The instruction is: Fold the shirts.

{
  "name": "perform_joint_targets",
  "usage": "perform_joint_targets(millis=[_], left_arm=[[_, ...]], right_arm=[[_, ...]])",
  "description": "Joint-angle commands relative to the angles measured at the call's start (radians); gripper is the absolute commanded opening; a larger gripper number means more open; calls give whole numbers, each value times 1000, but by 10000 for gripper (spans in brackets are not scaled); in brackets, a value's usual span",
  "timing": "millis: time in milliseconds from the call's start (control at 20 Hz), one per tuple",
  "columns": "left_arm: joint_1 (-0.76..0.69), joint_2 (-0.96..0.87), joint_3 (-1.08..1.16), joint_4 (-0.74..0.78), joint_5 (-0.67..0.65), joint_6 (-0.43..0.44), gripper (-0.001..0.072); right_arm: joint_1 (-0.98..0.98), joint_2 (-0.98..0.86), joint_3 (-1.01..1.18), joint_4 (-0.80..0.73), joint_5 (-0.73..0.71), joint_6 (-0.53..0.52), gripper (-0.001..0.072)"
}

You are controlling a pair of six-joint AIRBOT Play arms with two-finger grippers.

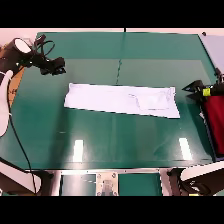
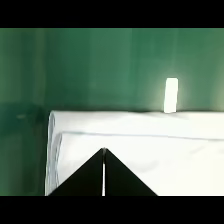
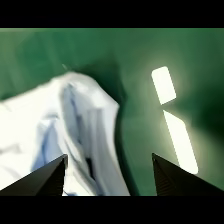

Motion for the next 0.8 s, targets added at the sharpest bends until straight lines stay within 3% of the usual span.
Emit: perform_joint_targets(millis=[0,100,200,550,600,650,700,750], left_arm=[[0,-1,17,-31,-72,0,23],[-18,-1,16,-30,-75,0,23],[-37,-1,16,-30,-76,0,23],[-85,-1,16,-32,-78,19,23],[-93,-1,16,-30,-83,21,23],[-100,-1,16,-31,-91,27,23],[-109,-1,16,-31,-95,27,23],[-123,-2,16,-31,-93,27,23]], right_arm=[[-13,-82,-59,68,56,-132,600],[18,-138,-62,156,94,-179,602],[58,-158,-61,235,121,-209,693],[165,-158,-43,266,138,-225,691],[169,-158,-41,266,138,-225,629],[170,-158,-32,258,140,-225,276],[171,-158,-16,255,150,-225,112],[171,-154,5,251,163,-216,13]])
